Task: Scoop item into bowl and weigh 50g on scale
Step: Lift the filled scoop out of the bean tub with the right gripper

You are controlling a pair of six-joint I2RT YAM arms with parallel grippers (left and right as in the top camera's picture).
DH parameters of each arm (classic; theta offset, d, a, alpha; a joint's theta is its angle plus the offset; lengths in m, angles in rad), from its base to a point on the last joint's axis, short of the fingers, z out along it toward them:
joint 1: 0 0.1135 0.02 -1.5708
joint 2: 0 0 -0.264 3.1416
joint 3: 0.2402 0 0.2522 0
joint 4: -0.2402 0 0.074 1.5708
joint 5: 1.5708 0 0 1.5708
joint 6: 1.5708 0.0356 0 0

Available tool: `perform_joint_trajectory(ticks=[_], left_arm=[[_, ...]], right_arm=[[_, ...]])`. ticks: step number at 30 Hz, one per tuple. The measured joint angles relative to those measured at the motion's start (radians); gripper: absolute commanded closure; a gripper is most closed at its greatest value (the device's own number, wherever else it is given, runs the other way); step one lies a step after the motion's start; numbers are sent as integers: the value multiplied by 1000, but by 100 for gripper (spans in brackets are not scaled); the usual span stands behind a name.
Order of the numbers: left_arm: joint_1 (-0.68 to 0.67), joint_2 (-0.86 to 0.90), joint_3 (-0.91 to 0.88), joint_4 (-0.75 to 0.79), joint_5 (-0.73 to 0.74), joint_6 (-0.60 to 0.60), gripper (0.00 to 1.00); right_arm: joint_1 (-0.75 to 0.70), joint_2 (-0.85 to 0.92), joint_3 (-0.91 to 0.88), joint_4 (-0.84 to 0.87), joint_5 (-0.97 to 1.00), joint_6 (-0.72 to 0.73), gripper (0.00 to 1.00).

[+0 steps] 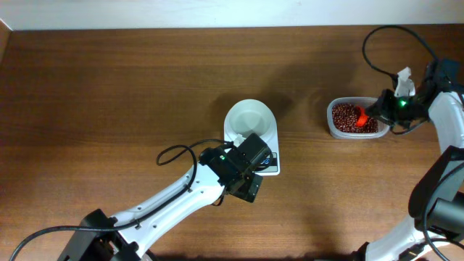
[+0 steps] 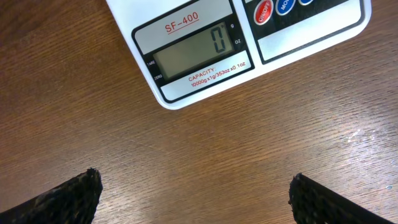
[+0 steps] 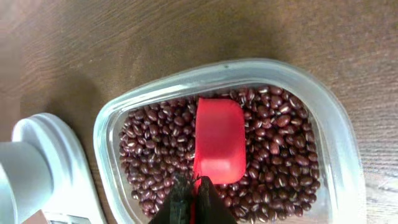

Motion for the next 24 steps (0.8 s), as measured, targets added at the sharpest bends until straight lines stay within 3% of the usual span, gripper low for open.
perform_joint_trajectory(ticks=[11,24], left_arm=[[0,0,0,0,0,0,1],[0,0,0,0,0,0,1]], right_arm=[[-113,7,-5,-10,-290,0,96],[-268,7,-6,-127,-385,-87,96]])
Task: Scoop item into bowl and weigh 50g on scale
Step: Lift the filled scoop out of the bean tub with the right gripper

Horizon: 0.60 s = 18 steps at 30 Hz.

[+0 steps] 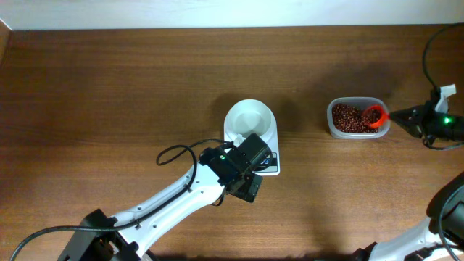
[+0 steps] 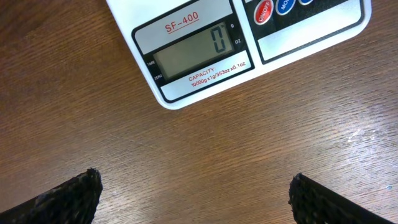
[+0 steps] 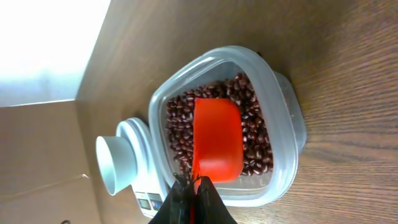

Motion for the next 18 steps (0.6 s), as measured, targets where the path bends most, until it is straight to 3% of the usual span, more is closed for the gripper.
perform_joint_trajectory(ticks=[18], left_arm=[[0,0,0,0,0,0,1]], right_arm=[[-6,0,0,-40,-169,-65,96]])
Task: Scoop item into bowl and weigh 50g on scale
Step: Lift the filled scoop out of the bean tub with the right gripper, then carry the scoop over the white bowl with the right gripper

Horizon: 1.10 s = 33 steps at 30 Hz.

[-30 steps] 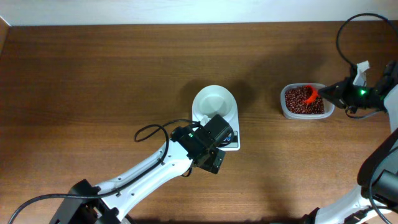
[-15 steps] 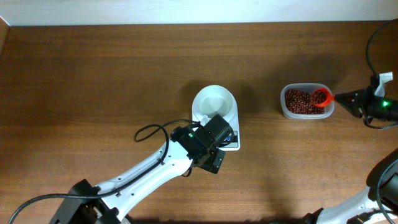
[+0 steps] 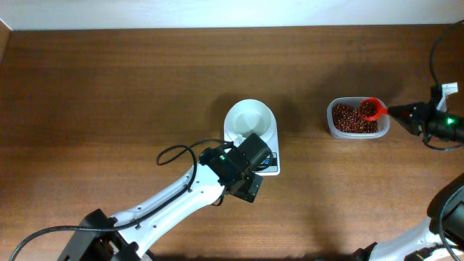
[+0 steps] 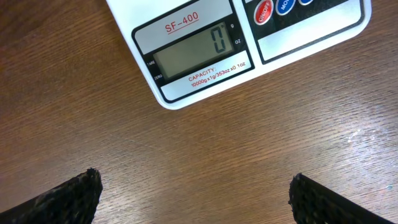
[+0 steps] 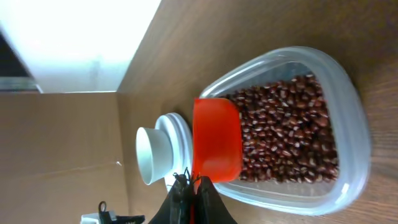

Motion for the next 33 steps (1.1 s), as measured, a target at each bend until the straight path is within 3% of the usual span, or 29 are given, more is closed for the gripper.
perform_joint_trajectory(ticks=[14,23,33], left_arm=[[0,0,0,0,0,0,1],[0,0,0,0,0,0,1],[0,0,0,0,0,0,1]], right_arm=[[22,0,0,-60,-180,-16,96],[289,0,0,-53,-190,-11,96],[557,0,-3,118,-205,97,96]])
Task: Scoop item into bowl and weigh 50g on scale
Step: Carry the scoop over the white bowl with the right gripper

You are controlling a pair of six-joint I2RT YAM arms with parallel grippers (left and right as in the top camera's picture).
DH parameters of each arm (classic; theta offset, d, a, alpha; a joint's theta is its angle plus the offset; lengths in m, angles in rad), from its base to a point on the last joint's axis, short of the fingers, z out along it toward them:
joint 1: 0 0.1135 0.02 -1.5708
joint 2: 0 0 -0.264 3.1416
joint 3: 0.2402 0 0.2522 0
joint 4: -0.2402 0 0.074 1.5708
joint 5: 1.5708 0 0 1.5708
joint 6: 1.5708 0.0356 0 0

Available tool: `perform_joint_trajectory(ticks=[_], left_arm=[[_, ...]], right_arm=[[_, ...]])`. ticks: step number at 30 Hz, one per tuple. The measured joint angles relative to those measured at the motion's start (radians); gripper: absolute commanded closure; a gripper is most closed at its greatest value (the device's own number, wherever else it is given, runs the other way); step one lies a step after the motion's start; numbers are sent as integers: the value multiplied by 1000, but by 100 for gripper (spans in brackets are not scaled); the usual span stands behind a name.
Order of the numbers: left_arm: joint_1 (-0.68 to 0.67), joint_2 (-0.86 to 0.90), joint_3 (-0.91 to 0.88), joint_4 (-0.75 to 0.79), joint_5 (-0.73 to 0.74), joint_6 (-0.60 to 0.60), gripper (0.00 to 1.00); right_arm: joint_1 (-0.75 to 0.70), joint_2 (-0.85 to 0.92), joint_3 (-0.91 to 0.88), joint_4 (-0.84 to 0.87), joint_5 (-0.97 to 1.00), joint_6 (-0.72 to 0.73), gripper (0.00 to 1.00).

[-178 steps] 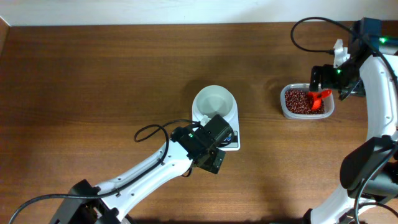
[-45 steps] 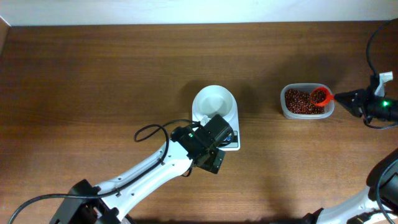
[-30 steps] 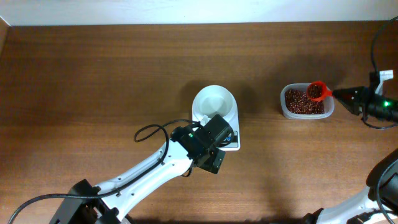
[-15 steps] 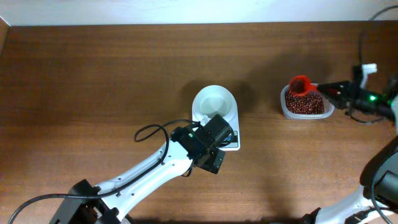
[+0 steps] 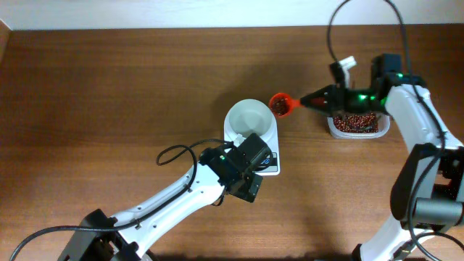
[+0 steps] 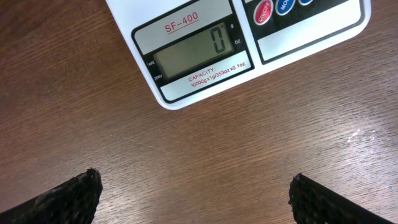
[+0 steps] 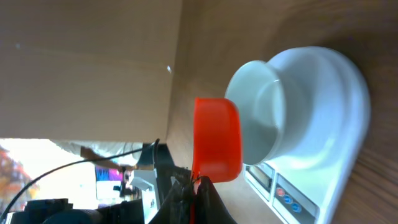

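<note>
My right gripper (image 5: pixel 319 99) is shut on the handle of a red scoop (image 5: pixel 281 104) carrying dark beans, held just right of the white bowl (image 5: pixel 249 118). The bowl stands on the white scale (image 5: pixel 270 165). In the right wrist view the red scoop (image 7: pixel 216 138) hangs beside the white bowl (image 7: pixel 258 109), my right gripper (image 7: pixel 191 190) clamped on its handle. The scale's display (image 6: pixel 191 50) reads 0 in the left wrist view. My left gripper (image 6: pixel 194 202) is open over bare table just in front of the scale, its fingers (image 6: pixel 68 198) wide apart.
A clear tub of red beans (image 5: pixel 355 122) sits right of the scale, under my right arm. The scale's buttons (image 6: pixel 263 10) show at the top of the left wrist view. My left arm and its black cable (image 5: pixel 177 152) cross the table's front left.
My right gripper has moved left with the scoop, from over the bean tub to beside the bowl's right rim. The left gripper and the scale reading are unchanged.
First the scoop lay in the beans in the tub, gripped by my right gripper. Then it was at the tub's right end, then raised over the tub with beans in it. Now it hangs beside the bowl. The left gripper stayed open by the scale, reading 0.
</note>
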Motion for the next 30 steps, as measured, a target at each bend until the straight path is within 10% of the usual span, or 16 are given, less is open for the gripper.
perform_joint_trajectory(ticks=[30], left_arm=[[0,0,0,0,0,0,1]], right_arm=[[144,0,20,78,210,21,96]])
